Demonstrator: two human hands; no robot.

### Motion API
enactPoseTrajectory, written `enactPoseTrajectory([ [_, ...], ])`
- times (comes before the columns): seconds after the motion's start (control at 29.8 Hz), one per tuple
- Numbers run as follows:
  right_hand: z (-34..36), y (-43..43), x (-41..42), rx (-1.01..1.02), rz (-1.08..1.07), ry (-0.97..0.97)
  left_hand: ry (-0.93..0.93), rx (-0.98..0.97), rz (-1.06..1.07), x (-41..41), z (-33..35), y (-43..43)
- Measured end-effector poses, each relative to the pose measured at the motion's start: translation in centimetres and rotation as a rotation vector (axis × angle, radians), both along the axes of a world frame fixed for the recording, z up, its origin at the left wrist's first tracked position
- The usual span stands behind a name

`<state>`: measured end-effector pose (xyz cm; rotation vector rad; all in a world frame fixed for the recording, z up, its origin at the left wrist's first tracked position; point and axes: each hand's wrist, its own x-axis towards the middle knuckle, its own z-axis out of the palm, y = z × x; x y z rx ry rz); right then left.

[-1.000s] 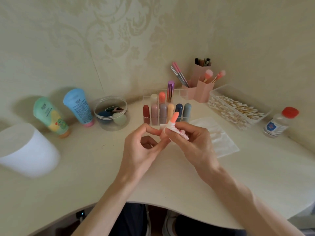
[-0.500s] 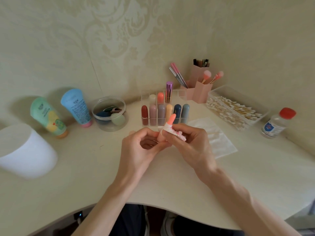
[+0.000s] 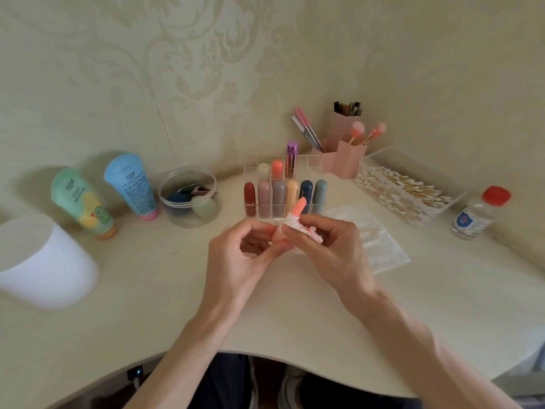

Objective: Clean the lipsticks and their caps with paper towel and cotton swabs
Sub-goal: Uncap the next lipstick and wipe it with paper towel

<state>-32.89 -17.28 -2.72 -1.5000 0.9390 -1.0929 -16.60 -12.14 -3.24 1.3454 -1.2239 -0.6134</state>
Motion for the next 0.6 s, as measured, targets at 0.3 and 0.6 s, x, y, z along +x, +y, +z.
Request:
enactPoseTrajectory([
  [0.3,-0.27,-0.16,-0.31,0.051,-0.031,-0.041,-0.034,0.019,-0.042,0.06,-0.35,-0.13],
  [0.6,0.20,-0.65,-0.50,-0.019,-0.152,0.030,0.188,0.101,-0.151,-0.01,-0.33,-0.56],
])
